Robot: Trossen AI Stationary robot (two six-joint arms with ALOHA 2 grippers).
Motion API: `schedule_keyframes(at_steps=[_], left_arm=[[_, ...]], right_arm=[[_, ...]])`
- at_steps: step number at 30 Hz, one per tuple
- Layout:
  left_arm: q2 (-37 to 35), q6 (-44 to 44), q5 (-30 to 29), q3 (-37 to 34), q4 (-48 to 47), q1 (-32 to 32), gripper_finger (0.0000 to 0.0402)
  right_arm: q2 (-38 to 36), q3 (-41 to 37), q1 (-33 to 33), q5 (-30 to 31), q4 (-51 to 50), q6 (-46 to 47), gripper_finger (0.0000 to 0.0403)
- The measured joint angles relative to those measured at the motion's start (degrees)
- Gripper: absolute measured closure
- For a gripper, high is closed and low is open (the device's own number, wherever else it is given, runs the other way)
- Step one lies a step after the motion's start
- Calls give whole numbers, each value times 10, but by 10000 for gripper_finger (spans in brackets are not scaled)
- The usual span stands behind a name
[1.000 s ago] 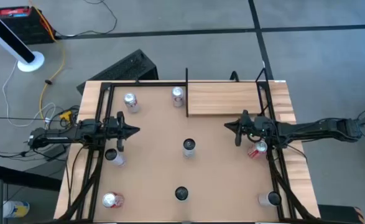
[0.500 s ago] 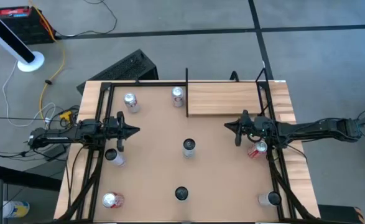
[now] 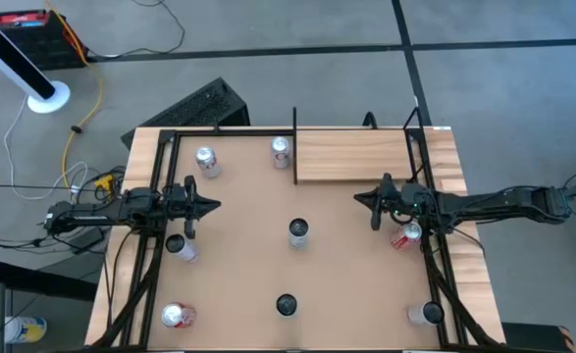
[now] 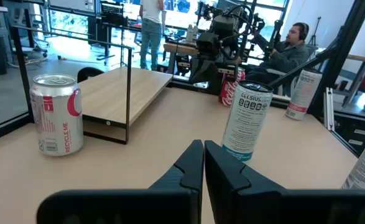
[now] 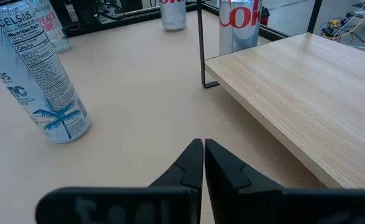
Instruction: Place canned beverage on shelf
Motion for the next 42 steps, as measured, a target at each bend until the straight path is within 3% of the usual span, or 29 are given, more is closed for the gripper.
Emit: schedule_keyframes(at_steps=[33,42], left_arm=[[0,-16,0,0,0,0,402],[0,-69,-49,0,41,0,402]], right_arm=[[0,0,0,0,0,0,361],[0,0,0,0,3,0,361]])
